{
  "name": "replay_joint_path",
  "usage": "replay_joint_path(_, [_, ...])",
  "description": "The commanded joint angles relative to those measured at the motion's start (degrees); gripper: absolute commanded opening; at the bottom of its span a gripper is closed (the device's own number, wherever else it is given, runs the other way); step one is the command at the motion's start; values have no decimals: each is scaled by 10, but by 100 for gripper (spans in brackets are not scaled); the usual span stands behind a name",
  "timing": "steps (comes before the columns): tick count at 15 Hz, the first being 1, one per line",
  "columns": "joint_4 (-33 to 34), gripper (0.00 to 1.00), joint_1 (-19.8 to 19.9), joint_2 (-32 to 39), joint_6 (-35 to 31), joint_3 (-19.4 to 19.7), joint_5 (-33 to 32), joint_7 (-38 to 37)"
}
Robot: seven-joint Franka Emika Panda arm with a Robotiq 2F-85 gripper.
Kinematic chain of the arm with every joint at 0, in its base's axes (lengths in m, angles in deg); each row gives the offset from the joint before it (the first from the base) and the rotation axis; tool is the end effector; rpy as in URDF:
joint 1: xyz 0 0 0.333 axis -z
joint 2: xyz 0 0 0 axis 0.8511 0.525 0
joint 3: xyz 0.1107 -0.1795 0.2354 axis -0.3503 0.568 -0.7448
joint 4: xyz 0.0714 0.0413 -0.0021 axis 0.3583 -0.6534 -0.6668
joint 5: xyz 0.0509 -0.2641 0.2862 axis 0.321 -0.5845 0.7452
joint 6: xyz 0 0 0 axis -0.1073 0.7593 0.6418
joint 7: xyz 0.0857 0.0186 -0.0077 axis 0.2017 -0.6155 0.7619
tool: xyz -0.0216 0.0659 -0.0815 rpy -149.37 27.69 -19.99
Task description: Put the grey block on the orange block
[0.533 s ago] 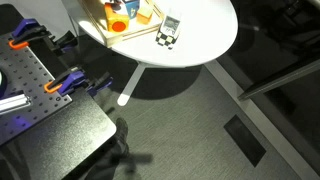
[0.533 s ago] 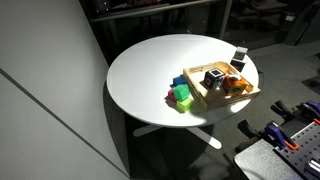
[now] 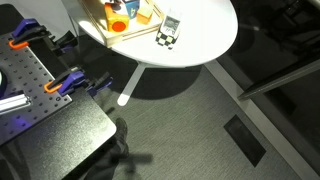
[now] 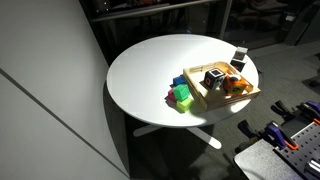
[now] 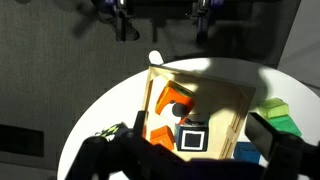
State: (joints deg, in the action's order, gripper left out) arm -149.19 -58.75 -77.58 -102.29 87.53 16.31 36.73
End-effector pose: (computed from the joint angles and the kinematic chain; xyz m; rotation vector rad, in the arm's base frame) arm 0.3539 0.0052 0.4633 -3.1349 0.0261 0.0581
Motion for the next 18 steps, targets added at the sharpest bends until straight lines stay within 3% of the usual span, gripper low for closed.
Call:
replay_joint_path(1, [1,100,1,0,1,-1,0,1])
replay_joint_path(11, [5,100,6,8,-3,4,1,0])
replay_joint_path(18, [4,100,32,41,-55,25,-8,5])
